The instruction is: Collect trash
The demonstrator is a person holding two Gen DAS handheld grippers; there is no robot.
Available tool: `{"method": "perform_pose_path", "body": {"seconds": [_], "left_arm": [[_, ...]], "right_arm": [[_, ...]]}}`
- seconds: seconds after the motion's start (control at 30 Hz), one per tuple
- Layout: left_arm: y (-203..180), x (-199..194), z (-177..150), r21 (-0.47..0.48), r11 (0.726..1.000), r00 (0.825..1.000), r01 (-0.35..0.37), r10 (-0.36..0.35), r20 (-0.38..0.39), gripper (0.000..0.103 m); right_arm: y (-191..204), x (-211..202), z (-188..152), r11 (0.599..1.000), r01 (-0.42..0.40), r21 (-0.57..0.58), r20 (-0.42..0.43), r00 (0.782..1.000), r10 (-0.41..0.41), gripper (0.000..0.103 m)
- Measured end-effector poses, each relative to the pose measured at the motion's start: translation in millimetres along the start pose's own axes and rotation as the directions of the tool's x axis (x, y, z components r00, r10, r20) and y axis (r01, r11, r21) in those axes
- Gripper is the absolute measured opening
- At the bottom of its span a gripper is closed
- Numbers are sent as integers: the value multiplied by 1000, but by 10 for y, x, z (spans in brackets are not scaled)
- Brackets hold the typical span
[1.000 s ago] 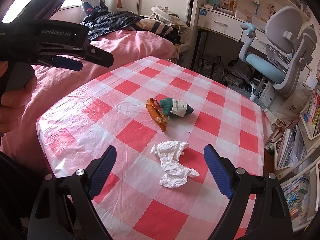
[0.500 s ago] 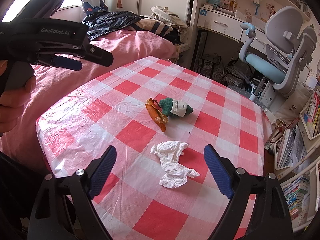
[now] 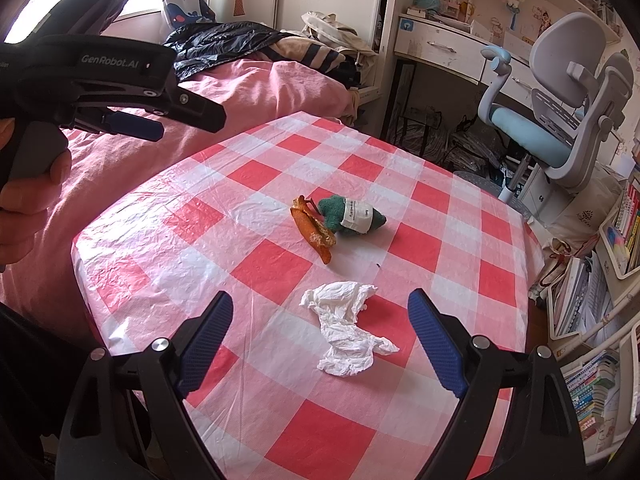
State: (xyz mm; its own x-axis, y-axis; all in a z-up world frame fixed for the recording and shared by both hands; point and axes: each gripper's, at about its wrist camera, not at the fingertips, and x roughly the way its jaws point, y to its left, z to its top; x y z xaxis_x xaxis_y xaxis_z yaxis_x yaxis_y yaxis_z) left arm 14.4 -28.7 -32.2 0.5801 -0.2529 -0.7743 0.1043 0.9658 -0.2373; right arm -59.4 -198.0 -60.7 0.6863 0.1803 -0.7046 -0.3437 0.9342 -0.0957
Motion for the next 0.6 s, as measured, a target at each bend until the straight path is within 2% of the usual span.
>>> {"method": "perform_pose_path", "body": {"seconds": [0.5,0.6], "left_arm": [[14,-7,3,-5,1000,1000,3,-3,1,89],[145,-23,12,-51,999,1000,-6,6,2,89]], "right_arm": [[-10,6,-13,1000,1,-1,-3,1000,-1,86],[-26,8,-17,1000,3,3,-3,1000,-3,86]]}}
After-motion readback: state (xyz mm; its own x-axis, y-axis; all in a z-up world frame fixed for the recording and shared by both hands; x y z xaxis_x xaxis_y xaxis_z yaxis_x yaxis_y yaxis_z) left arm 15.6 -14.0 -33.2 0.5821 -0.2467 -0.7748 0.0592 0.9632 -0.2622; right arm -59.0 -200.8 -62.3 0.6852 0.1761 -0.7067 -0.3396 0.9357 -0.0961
